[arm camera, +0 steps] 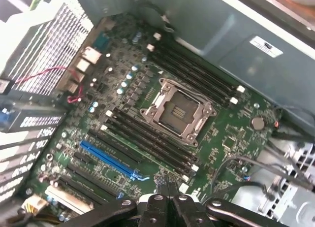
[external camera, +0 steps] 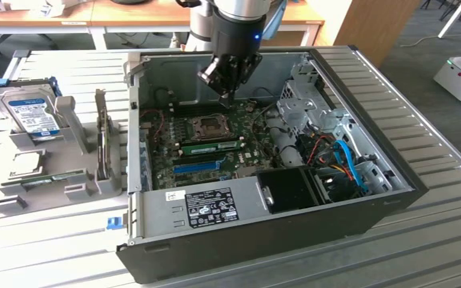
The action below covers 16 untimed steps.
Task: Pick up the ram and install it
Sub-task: 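Press down the ram until it locks into place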
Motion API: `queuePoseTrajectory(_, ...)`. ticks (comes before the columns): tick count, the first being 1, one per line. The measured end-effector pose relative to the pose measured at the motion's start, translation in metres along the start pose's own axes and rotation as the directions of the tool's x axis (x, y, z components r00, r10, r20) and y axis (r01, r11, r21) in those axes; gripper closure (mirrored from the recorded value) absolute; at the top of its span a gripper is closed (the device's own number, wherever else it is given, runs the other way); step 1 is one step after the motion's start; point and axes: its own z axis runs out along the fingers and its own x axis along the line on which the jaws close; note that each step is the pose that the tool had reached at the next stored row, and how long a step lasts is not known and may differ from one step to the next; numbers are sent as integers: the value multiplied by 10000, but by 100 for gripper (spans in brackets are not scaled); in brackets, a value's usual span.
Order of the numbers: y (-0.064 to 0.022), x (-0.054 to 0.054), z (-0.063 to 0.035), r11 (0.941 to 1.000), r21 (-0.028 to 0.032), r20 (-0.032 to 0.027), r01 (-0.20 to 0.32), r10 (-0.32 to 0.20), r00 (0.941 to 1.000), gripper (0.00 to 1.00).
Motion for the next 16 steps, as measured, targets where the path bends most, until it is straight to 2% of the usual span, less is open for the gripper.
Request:
queuePoseTrajectory(4, 0, 0, 0, 9981, 15, 29, -623, 622, 9981, 89)
queuePoseTrajectory(8, 0, 0, 0, 9924, 27, 56, -1227, 1227, 9924, 89)
queuePoseTrajectory(12, 0, 0, 0, 9830, 38, 86, -1835, 1835, 9830, 89)
queuePoseTrajectory(16, 0, 0, 0, 9708, 46, 113, -2400, 2399, 9707, 89)
